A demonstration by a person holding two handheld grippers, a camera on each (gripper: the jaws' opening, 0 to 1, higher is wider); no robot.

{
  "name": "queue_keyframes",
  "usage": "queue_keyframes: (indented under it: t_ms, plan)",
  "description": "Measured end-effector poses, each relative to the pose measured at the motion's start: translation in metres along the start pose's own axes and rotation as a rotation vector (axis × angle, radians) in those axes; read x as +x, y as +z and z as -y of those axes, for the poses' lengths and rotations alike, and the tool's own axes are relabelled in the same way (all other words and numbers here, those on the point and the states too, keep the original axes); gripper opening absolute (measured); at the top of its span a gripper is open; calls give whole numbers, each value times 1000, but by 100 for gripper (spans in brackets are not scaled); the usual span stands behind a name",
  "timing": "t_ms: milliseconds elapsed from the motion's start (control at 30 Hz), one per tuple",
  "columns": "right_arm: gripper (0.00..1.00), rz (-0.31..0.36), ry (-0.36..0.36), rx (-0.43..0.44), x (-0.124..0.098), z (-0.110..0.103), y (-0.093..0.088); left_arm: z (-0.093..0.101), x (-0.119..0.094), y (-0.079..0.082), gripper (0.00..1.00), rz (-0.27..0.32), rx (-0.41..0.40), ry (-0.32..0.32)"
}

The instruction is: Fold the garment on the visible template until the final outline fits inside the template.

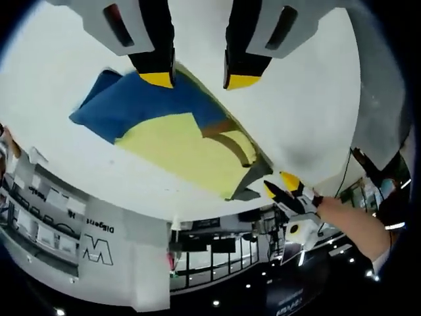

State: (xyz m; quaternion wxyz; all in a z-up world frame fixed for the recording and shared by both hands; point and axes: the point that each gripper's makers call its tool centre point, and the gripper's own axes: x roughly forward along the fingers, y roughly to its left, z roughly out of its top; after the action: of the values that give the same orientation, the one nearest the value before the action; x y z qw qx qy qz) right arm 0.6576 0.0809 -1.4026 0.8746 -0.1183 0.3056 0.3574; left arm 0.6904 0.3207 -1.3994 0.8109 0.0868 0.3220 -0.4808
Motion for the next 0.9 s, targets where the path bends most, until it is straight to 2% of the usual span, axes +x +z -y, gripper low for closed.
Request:
queue_keyframes:
  t_ms: [433, 667, 833, 900]
  plan:
    - [17, -45, 50, -21, 10, 4, -13, -6, 9, -4, 21, -48, -26, -33]
    - [15, -59, 49, -25, 13, 13, -16, -4, 11, -6, 16, -70, -20, -45]
    - [15, -72, 58, -33, 16, 16, -18, -2, 13, -8, 17, -86, -14, -56]
    - [15, -79, 62, -37, 18, 17, -19, -7, 13, -11, 21, -102, 8, -34]
